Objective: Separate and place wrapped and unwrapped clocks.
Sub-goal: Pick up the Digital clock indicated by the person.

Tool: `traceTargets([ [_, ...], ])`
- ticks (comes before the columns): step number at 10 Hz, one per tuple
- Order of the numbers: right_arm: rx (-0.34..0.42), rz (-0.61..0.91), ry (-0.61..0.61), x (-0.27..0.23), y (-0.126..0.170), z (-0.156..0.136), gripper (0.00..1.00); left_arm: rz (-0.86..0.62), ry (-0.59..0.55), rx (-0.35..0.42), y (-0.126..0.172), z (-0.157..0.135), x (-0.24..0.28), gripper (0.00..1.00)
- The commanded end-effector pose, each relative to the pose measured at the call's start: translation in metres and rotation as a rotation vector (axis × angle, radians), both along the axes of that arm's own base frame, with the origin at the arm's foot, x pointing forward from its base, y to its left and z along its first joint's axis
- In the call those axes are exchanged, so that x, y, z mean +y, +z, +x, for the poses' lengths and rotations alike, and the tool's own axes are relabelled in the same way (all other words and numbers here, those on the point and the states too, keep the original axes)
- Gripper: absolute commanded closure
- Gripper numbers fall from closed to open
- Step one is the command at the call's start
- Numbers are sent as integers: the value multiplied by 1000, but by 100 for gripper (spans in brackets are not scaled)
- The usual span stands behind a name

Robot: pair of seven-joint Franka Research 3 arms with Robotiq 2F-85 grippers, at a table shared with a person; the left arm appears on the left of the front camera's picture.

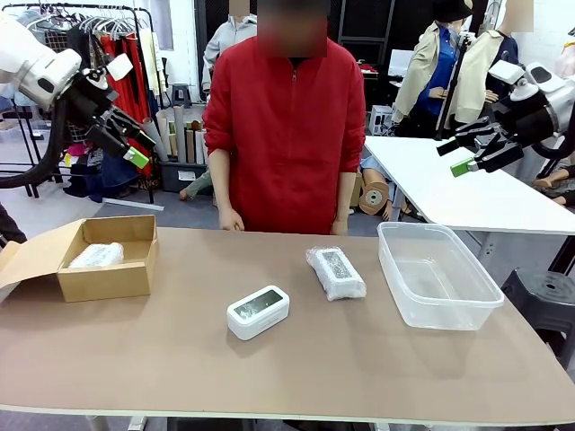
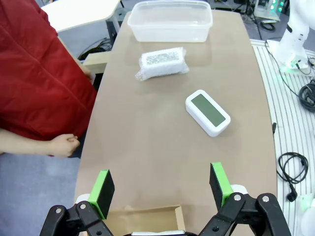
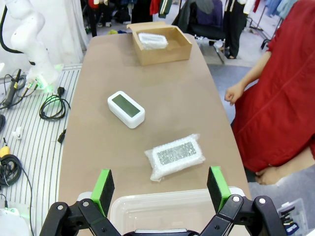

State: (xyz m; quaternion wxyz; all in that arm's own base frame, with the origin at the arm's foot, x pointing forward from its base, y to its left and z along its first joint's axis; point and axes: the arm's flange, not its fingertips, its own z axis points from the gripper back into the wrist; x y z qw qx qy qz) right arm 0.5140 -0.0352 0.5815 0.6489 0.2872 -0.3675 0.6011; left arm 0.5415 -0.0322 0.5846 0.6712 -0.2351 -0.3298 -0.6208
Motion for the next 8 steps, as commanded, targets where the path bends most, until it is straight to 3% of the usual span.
traceTargets([
  [1, -4, 2, 3, 1, 2, -1, 0, 3, -4, -5, 1, 0, 0, 0],
  [8, -4, 2, 3, 1, 2, -1, 0, 3, -4, -5, 1, 0, 0, 0],
])
